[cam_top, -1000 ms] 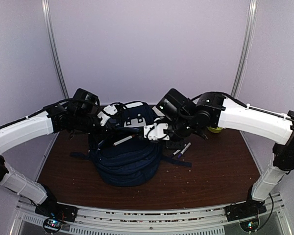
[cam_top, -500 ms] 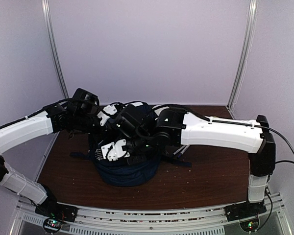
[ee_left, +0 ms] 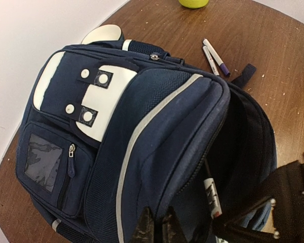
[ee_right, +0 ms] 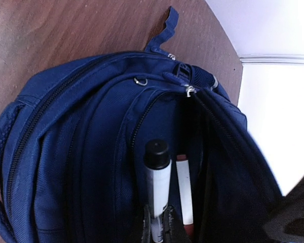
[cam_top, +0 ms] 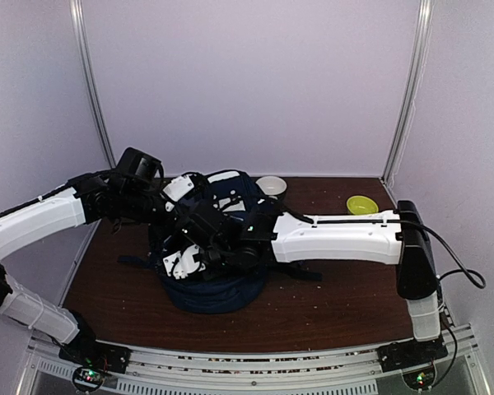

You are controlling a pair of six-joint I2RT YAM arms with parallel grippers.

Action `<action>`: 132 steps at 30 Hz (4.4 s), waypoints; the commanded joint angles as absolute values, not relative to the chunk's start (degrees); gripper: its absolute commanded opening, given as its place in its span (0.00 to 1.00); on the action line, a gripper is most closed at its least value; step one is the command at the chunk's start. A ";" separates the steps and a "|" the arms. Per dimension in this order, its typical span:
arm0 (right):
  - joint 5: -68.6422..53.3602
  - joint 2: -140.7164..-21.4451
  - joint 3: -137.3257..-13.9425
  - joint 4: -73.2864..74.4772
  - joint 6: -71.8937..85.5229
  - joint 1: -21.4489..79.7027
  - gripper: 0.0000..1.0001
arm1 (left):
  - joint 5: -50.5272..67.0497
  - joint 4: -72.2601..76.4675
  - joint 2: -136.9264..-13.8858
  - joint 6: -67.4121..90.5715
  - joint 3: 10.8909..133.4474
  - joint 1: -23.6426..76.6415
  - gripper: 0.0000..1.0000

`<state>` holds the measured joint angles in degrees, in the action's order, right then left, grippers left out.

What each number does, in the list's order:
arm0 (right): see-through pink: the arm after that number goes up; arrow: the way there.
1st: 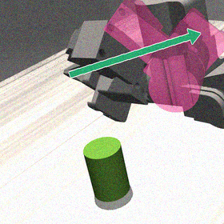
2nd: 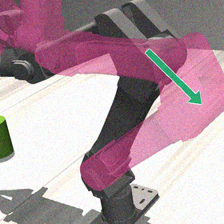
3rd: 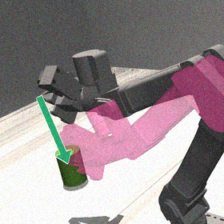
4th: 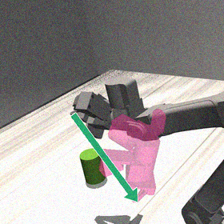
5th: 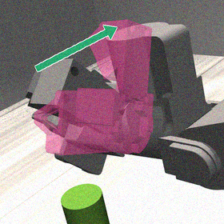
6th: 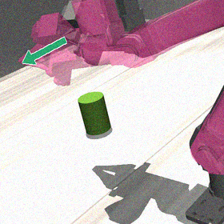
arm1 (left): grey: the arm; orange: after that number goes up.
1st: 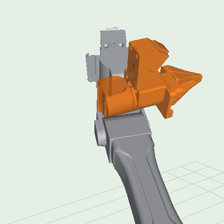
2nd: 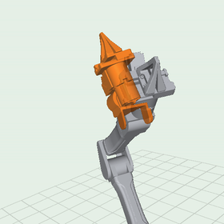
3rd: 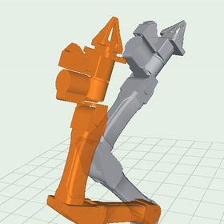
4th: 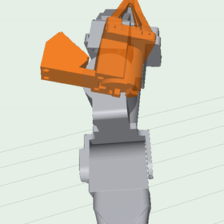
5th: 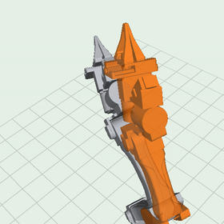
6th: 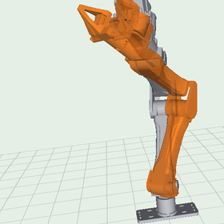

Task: Pack the student bag
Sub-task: Place the pen in the upper front pocket of the bag, then pick up the pen from the center of the board.

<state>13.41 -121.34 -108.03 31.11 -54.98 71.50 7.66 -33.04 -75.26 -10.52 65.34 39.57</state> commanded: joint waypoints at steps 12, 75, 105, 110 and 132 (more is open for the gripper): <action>26.07 -131.21 -105.04 14.24 -64.74 67.16 0.02 | 11.32 -30.48 -72.59 -9.14 67.41 38.50 0.00; -0.30 -108.72 -84.97 51.74 -58.28 33.16 0.27 | 6.30 -31.79 -75.75 -7.99 68.27 37.45 0.00; 1.43 -119.22 -89.74 54.12 -67.57 34.67 0.25 | 7.00 -31.88 -75.89 -8.03 68.47 37.45 0.00; 1.13 -119.18 -89.28 55.63 -68.06 34.91 0.23 | 7.06 -31.88 -76.02 -8.06 68.47 37.45 0.00; 2.37 -116.46 -87.71 57.01 -68.56 36.01 0.27 | 7.49 -31.95 -76.46 -8.09 68.55 37.44 0.00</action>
<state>0.91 -118.43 -87.85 54.96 -67.64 35.33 7.31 -34.41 -76.44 -8.88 66.13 38.09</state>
